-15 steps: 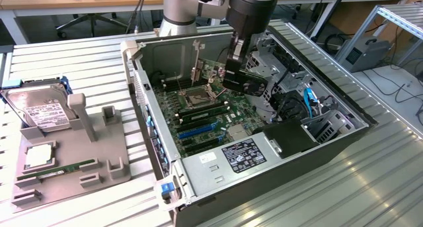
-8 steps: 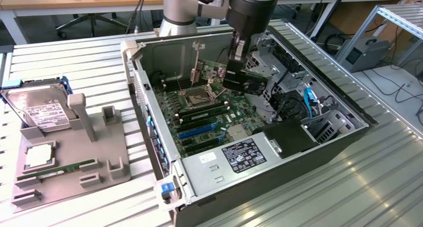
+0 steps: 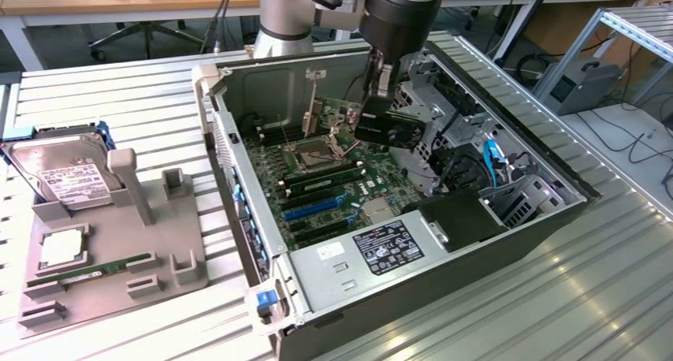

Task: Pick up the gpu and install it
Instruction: 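Insert the gpu into the slot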

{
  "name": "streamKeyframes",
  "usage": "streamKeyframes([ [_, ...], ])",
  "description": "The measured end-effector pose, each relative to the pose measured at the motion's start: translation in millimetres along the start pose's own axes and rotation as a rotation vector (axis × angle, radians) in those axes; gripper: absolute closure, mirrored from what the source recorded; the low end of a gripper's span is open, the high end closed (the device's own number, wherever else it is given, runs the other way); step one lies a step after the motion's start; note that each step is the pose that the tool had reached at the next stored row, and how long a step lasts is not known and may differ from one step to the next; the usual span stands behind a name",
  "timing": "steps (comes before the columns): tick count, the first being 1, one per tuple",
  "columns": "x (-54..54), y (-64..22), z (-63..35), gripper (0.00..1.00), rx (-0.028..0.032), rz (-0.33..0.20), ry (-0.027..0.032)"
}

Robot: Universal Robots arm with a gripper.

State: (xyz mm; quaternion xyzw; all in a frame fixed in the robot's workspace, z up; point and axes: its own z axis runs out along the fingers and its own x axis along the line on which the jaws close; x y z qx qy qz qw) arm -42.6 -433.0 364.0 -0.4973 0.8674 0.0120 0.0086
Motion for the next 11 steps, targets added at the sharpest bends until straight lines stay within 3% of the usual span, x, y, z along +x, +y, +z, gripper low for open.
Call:
streamKeyframes([
  [11, -0.1, -0.2, 0.3, 0.73, -0.0028, -0.102, 0.0013],
])
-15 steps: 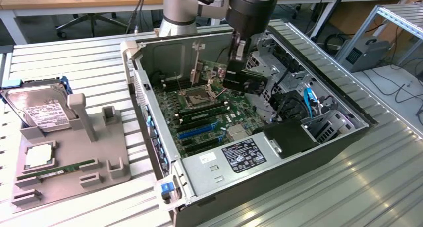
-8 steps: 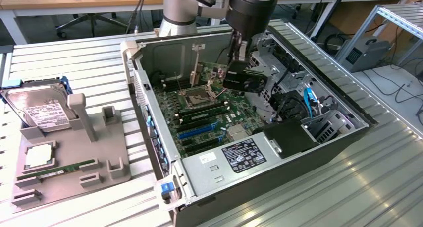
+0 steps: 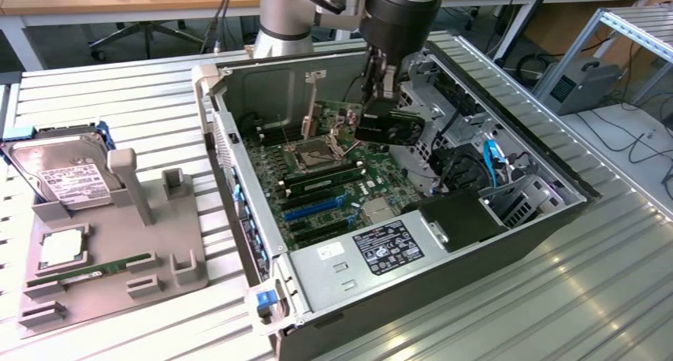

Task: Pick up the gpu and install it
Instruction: 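Insert the gpu into the slot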

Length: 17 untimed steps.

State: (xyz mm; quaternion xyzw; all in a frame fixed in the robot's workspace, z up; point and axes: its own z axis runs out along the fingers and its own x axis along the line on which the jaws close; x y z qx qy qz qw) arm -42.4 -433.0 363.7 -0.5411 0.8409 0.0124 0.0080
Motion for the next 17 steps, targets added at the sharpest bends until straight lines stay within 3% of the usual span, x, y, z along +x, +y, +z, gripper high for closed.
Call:
streamKeyframes([
  [17, 0.0, 0.0, 0.3, 0.73, -0.004, -0.153, 0.0019],
])
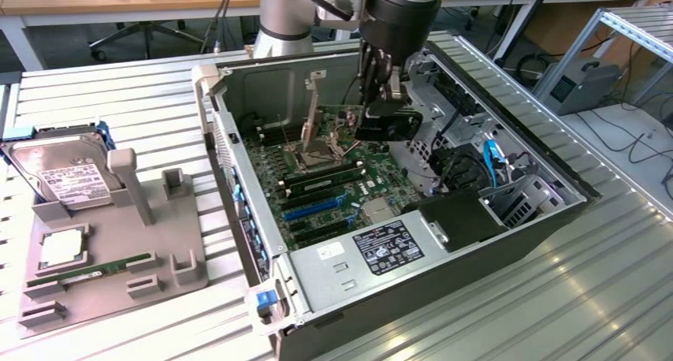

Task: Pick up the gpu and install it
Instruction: 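Insert the gpu into the slot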

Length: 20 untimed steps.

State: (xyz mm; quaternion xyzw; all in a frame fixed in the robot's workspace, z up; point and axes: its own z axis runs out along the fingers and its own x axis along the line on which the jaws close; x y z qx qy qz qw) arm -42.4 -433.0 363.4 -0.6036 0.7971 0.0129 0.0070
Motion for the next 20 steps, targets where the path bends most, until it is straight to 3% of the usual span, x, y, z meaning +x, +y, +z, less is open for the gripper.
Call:
streamKeyframes([
  [20, 0.0, 0.0, 0.1, 0.73, -0.0037, -0.137, 0.0016],
])
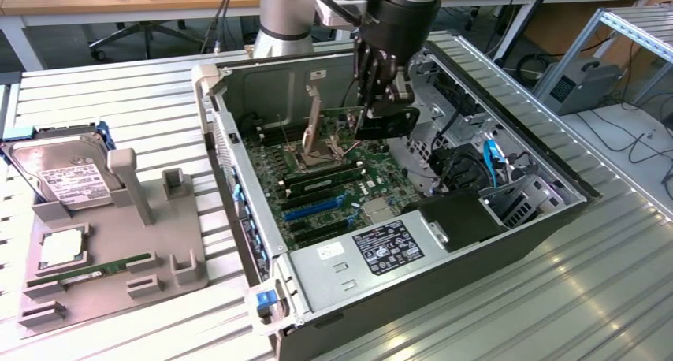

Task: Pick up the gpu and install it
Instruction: 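Insert the gpu into the slot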

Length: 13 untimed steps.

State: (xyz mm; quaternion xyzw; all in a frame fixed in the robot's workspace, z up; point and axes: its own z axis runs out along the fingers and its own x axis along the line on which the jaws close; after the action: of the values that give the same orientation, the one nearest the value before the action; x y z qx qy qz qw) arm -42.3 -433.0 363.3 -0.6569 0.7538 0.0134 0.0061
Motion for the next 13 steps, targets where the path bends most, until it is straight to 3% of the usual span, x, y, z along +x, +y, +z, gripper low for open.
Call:
streamKeyframes([
  [13, 0.0, 0.0, 0.0, 0.73, -0.0024, -0.091, 0.0012],
])
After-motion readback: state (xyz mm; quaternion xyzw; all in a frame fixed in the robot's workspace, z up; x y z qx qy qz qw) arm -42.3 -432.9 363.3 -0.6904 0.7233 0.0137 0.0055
